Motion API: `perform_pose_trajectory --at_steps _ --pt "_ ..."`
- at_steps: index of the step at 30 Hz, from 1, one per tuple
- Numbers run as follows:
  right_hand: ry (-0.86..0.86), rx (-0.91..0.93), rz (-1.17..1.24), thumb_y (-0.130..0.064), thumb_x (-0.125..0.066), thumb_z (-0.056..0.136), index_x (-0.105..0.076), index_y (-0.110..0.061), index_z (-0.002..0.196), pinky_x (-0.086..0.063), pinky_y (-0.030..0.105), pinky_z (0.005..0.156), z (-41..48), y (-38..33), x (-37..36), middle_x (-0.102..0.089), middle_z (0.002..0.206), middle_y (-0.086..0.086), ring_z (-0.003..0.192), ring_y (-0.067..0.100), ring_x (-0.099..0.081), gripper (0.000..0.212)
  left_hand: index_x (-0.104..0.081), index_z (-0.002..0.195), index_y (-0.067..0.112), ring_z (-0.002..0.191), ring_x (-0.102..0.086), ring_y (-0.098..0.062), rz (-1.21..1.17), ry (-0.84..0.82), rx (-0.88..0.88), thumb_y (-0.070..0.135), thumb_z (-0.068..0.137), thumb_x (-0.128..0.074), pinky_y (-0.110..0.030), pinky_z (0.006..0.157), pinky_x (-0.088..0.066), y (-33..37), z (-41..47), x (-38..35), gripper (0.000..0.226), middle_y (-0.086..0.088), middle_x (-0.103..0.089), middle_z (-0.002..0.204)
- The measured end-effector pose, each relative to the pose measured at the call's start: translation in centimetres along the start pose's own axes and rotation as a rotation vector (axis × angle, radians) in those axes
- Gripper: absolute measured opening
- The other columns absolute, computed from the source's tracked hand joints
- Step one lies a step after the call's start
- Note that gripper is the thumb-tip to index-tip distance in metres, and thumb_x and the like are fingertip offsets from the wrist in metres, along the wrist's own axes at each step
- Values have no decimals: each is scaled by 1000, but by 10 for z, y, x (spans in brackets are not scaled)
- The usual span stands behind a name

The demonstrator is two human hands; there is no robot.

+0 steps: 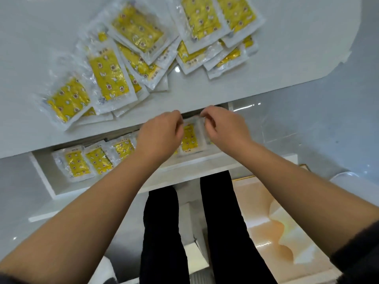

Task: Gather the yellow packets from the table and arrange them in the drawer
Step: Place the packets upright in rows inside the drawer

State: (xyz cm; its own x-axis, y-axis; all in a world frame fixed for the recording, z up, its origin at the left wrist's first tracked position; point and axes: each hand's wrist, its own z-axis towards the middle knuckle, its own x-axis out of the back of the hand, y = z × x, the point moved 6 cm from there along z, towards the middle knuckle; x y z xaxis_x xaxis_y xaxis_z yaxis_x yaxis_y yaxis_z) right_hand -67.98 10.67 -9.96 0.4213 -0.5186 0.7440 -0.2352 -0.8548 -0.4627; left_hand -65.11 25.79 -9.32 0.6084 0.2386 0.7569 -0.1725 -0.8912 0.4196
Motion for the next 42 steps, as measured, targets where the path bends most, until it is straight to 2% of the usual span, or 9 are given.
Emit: perform_pose_trajectory --at_steps 6,9,13,18,22,28,34,37,42 --pt "161 -42 141 -18 -49 93 -63 -17 106 -50 35 72 38 23 78 -63 95 -4 82 14 -58 19 -57 93 19 77 -54 -21 -119 195 50 22 92 -47 -36 61 -46 49 59 50 10 2 -59 85" --pt "247 -53 133 -16 -49 89 -62 -14 102 -48 34 74 64 38 102 -59 102 0 90 16 -57 17 -58 100 15 97 -51 -24 -73 294 43 21 88 -52 -38 71 -44 62 92 61 15 -5 -55 102" --pt "361 -119 166 -15 -52 85 -59 -14 108 -46 32 87 91 53 130 -51 118 4 107 18 -51 24 -51 124 13 122 -43 -32 68 359 66 19 80 -60 -42 92 -39 72 125 71 45 -13 -45 133" --pt "227 -272 303 -28 -56 89 -44 -18 132 -41 39 101 132 60 137 -52 127 3 118 18 -50 46 -23 148 16 140 -23 -41 173 168 162 21 85 -60 -51 110 -28 65 150 55 73 -24 -16 154" --pt "128 -361 335 -33 -56 88 -49 -18 129 -42 33 100 158 61 143 -56 119 -3 114 16 -54 44 -29 146 22 129 -38 -40 255 280 92 14 92 -43 -49 101 -30 71 156 63 57 -22 -29 150" --pt "91 -414 489 -38 -59 87 -54 -17 100 -48 28 77 176 61 141 -58 95 -6 89 11 -59 25 -44 142 20 123 -46 -45 179 288 -130 11 91 -43 -51 93 -39 76 154 55 51 -28 -39 144" --pt "32 -427 586 -39 -81 67 -52 -12 119 -53 34 89 169 61 132 -62 113 0 101 16 -63 65 -44 142 13 134 -38 -32 -64 203 -188 36 98 -33 -41 109 -30 80 139 53 51 -16 -39 148" --pt "60 -428 703 -25 -77 76 -59 -13 104 -57 32 82 165 66 140 -66 94 -2 87 13 -67 35 -41 141 9 138 -32 -30 -36 241 -93 36 93 -49 -42 114 -26 60 142 67 56 -15 -36 149" --pt "-13 -465 905 -10 -63 90 -63 -16 97 -58 39 83 149 79 152 -70 97 1 90 17 -71 9 -17 150 16 147 -5 -35 258 -23 -79 58 80 -63 -47 119 -13 56 147 56 93 -19 -4 159"
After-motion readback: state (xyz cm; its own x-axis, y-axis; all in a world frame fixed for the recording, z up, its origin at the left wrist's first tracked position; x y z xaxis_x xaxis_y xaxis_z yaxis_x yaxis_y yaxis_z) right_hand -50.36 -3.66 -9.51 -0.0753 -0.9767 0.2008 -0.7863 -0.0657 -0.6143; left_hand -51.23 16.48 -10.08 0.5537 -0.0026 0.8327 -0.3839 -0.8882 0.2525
